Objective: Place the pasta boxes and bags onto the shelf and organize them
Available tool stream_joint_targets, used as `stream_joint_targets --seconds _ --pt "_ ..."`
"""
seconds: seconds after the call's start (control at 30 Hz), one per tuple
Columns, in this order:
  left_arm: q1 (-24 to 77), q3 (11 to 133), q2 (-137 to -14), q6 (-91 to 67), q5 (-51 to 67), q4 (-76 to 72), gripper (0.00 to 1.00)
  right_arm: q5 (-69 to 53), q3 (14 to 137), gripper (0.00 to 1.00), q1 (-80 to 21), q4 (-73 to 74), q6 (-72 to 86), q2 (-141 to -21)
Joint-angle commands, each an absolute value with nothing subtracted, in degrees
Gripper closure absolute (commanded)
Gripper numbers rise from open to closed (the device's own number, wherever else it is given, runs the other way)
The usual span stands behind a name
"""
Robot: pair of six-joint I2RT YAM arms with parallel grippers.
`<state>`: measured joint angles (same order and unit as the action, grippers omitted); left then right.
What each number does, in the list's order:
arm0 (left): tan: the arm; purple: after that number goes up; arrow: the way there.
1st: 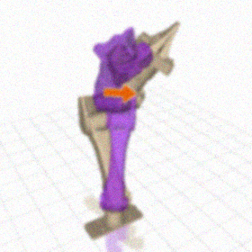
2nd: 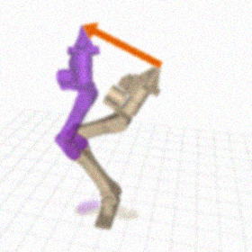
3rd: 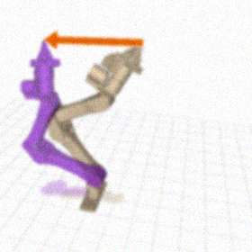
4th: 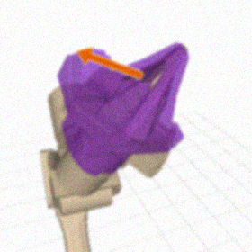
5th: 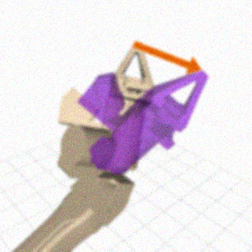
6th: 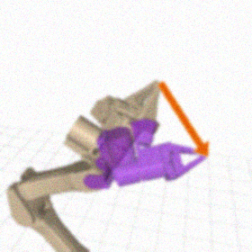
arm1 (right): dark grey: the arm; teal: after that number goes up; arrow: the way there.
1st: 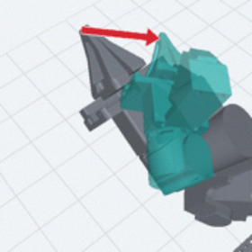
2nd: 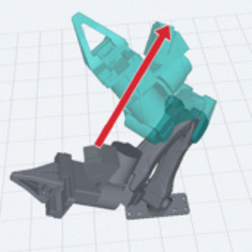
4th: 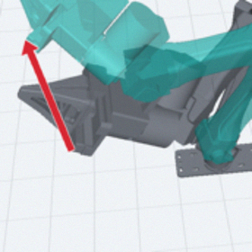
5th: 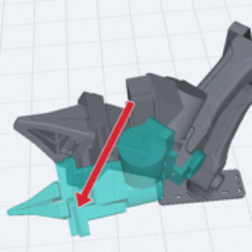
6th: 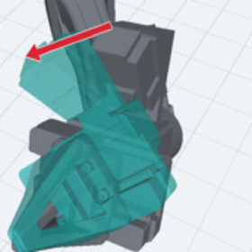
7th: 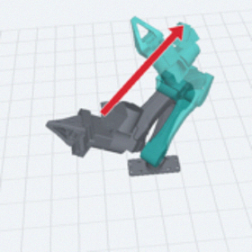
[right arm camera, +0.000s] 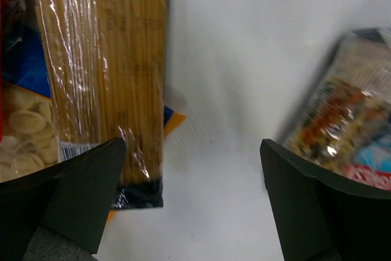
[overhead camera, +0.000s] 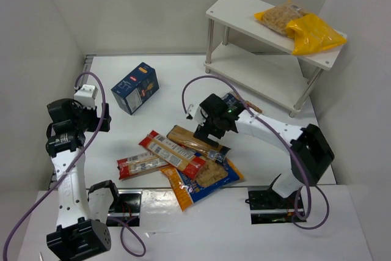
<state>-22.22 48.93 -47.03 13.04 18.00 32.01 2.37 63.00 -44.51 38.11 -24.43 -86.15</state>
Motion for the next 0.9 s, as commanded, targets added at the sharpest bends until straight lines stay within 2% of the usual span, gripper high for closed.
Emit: stream_joint_targets --seconds 0.0,0.37,0.73,0.87 --pt "-22.59 49.31 -46.93 11.34 17.84 30.32 0.00 -4.91 64.15 0.01 -44.91 32.88 -27.25 -90.08" --pt "-22.59 49.31 -46.93 11.86 18.46 30.32 0.00 -17.48 68.38 0.01 -46.49 36.74 -27.25 -93.52" --pt "-22.59 49.31 -46.41 11.87 19.51 30.32 0.00 -10.73 62.14 0.01 -48.25 30.33 -26.72 -101.33" --pt "-22.59 49.31 -45.88 11.87 19.51 30.32 0.00 -11.95 61.52 0.01 -48.25 30.32 -27.24 -104.32"
